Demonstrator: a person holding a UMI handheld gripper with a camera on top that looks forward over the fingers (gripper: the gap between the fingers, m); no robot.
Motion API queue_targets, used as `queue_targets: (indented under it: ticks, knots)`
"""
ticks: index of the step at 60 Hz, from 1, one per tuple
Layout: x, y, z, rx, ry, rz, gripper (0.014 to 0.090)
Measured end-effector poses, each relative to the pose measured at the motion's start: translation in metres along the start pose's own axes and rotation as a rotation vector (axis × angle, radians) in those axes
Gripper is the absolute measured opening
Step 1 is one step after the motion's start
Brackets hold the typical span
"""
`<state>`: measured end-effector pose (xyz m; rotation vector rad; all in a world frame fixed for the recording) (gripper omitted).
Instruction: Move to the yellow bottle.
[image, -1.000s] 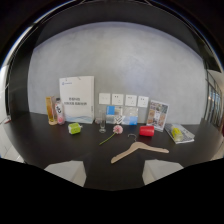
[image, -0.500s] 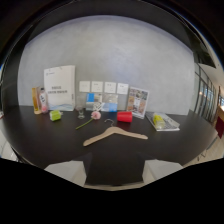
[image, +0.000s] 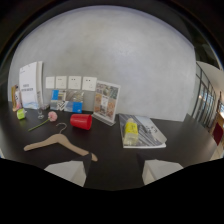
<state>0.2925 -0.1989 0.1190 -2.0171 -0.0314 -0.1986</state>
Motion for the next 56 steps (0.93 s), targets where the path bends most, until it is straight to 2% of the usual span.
queue_targets:
  ticks: [12, 30, 56]
  knots:
    - [0.044, -0.011, 0.065, -0.017, -0.041, -0.012, 0.0851]
    - [0.063, 0.004, 0.136, -0.077, -0.093, 0.006, 0.085]
    - [0.063, 0.007, 0.157, -0.092, -0.11, 0.009, 0.0851]
